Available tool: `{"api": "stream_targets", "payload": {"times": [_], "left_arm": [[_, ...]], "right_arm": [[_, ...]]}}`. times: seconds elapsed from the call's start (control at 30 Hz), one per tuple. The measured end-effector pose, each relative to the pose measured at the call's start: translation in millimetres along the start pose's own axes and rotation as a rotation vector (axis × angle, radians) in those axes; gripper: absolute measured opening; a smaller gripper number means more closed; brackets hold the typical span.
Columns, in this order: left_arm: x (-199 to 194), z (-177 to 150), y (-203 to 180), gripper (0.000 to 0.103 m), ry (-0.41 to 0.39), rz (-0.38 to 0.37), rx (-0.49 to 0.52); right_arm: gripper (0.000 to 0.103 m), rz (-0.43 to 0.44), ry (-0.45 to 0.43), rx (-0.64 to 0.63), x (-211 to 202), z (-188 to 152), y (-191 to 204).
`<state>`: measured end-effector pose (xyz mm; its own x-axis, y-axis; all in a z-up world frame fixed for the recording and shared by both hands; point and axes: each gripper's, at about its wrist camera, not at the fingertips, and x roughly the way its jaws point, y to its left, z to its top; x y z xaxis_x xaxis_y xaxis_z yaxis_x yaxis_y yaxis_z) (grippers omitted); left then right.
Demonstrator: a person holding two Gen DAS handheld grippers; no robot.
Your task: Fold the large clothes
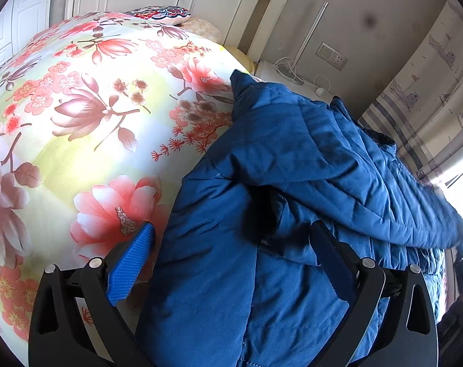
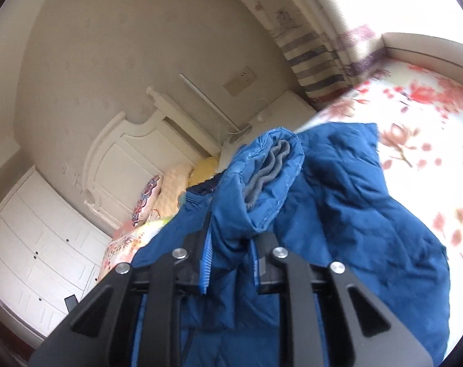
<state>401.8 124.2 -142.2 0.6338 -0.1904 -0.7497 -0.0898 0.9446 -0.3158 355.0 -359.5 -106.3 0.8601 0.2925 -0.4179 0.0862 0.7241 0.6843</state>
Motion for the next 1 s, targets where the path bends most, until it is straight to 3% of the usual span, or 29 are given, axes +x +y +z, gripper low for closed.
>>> {"api": "stream_targets", "payload": {"times": [0.1, 0.13, 0.23, 0.3, 0.33, 0.4, 0.47, 0.57, 0.63, 0.73, 0.87, 1.0], "left_arm": [[0, 0, 0, 0.097, 0.000, 0.000, 0.000], [0, 0, 0, 0.097, -0.001, -0.001, 0.000], [0, 0, 1, 0.097, -0.002, -0.004, -0.003], [1, 0, 0, 0.097, -0.002, -0.004, -0.002], [1, 0, 0, 0.097, -0.001, -0.003, -0.002], [1, 0, 0, 0.097, 0.000, 0.000, 0.001], [1, 0, 0, 0.097, 0.000, 0.000, 0.002], [1, 0, 0, 0.097, -0.004, -0.005, -0.004], [-4, -1, 2, 0.097, -0.017, 0.018, -0.022], [-30, 5, -9, 0.096, -0.120, 0.068, -0.004], [-57, 37, -66, 0.097, -0.227, 0.017, 0.141], [-30, 66, -118, 0.098, -0.201, 0.021, 0.248]], "right_arm": [[0.023, -0.057, 0.054, 0.029, 7, -7, -21], [0.024, -0.077, 0.107, 0.061, 14, -13, -33], [0.030, -0.121, 0.119, 0.076, 9, -14, -34], [0.043, -0.215, 0.073, 0.033, -6, -13, -17], [0.043, -0.254, 0.030, 0.017, -15, -12, -10], [0.043, -0.284, -0.093, -0.129, -31, -6, 24], [0.044, -0.283, -0.103, -0.274, -25, -2, 55], [0.047, -0.283, -0.034, -0.434, 9, 1, 85], [0.049, -0.362, 0.070, -0.514, 46, -1, 88], [0.056, -0.457, 0.212, -0.510, 83, -14, 66], [0.059, -0.473, 0.188, -0.593, 92, -31, 66], [0.060, -0.501, 0.198, -0.624, 94, -39, 68]]}}
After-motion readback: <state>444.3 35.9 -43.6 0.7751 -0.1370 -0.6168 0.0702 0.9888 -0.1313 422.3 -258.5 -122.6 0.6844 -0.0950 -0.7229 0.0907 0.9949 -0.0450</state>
